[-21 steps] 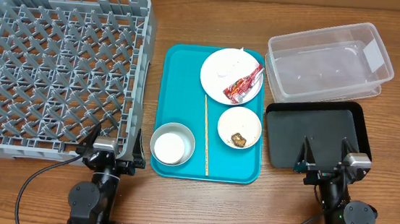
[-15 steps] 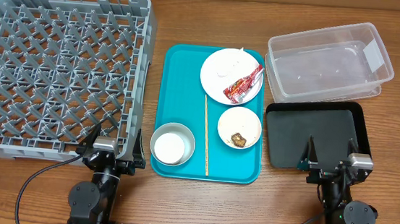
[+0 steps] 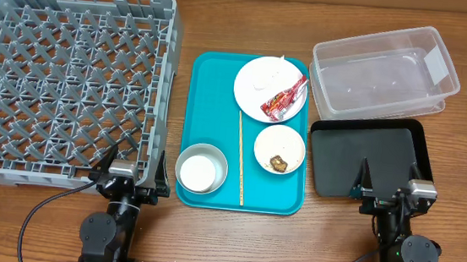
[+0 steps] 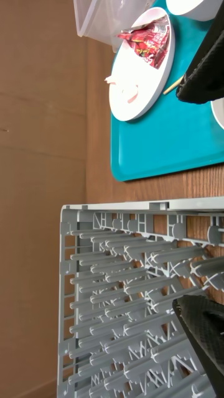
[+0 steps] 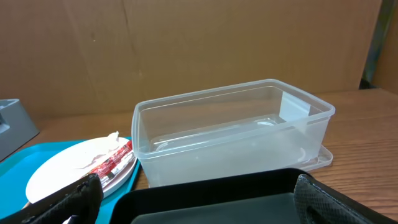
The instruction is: Sort waste into correct bins and load items into the dishwasher
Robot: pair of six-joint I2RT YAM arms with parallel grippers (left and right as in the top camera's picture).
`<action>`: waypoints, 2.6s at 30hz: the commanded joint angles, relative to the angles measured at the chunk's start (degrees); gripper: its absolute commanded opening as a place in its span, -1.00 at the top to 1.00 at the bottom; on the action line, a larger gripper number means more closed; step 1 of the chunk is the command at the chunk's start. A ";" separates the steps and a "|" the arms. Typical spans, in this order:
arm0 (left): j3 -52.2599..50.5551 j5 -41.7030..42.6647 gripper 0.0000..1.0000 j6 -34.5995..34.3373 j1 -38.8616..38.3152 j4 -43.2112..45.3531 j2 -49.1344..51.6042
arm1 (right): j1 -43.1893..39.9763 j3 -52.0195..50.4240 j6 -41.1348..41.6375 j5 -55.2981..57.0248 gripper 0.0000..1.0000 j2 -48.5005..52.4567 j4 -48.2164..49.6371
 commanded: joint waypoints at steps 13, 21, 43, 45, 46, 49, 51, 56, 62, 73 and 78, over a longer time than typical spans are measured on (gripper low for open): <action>-0.28 -0.59 -1.00 0.87 -0.35 -0.04 -0.59 | -0.33 -0.57 -0.28 0.63 -1.00 -0.61 0.50; -0.28 -0.61 -1.00 0.87 -0.35 -0.02 -0.59 | -0.33 -0.57 -0.28 0.63 -1.00 -0.61 0.50; -0.28 -0.13 -0.99 -3.96 -0.35 0.02 -0.59 | -0.33 -0.57 6.32 0.48 -1.00 -0.61 1.46; 0.07 -0.11 -1.00 -4.13 -0.35 -0.42 -0.59 | -0.33 -0.57 8.28 0.46 -1.00 -0.61 1.46; 0.55 -0.11 -1.00 -4.13 -0.35 -1.07 -0.59 | -0.33 -0.44 9.38 0.44 -1.00 -0.61 1.33; 3.13 -0.20 -1.00 -4.09 -0.35 -5.05 -0.57 | -0.33 0.98 10.97 0.26 -1.00 -0.61 -0.87; 5.33 -0.20 -1.00 -4.09 -0.35 -8.13 -0.44 | -0.33 2.60 10.97 0.15 -1.00 -0.61 -3.32; 12.72 -0.63 -1.00 -4.09 -0.35 -15.87 2.34 | -0.33 7.87 11.02 -1.05 -1.00 -0.02 -10.40; 22.67 -0.61 -1.00 -4.04 -0.35 -21.49 11.32 | -0.33 15.85 10.97 -1.31 -1.00 5.07 -17.57; 47.43 0.33 -0.99 -4.04 -0.35 -38.38 37.09 | -0.33 35.41 10.23 -3.02 -1.00 27.65 -28.74; 59.23 1.60 -1.00 -4.09 -0.35 -51.25 46.77 | -0.33 47.36 10.23 -5.38 -1.00 40.37 -39.91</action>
